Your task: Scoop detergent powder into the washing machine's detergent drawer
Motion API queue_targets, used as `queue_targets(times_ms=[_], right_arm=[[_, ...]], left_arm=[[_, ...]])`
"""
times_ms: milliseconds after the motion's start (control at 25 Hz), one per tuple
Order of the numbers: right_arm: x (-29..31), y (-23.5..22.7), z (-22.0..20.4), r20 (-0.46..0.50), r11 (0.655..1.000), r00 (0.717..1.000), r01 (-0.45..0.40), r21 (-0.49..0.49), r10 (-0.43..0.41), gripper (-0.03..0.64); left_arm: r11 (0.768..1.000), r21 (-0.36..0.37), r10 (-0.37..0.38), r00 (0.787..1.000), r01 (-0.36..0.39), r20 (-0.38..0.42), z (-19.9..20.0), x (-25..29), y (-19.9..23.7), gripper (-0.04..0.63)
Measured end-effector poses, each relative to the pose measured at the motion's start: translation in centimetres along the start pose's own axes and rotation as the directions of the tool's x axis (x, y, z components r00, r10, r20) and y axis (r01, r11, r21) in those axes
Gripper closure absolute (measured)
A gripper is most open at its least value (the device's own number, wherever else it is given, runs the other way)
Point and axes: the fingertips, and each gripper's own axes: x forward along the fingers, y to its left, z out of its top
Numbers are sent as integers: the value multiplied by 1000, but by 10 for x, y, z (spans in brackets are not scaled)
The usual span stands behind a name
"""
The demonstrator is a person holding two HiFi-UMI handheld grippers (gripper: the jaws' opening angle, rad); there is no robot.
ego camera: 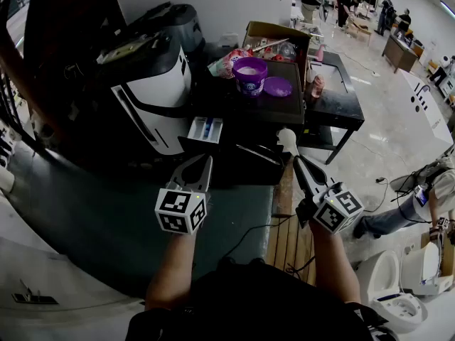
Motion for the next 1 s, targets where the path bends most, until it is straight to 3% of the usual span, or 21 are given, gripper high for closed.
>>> queue_targets(times_ms=[520, 760, 1000], right_arm=[[-6, -6, 2, -36, 996, 998, -57, -63, 55, 598], [-17, -5, 0, -39, 994, 994, -106, -32, 105, 597], [-31, -9, -2, -67, 994, 996, -62, -91, 56, 597]], left_arm=[[999, -20, 26, 1000, -26, -12, -10, 5, -24, 589], [999, -25, 31, 999, -31, -14, -14, 8, -38, 589], [1000, -13, 21, 1000, -21, -1, -8, 12, -57, 588]])
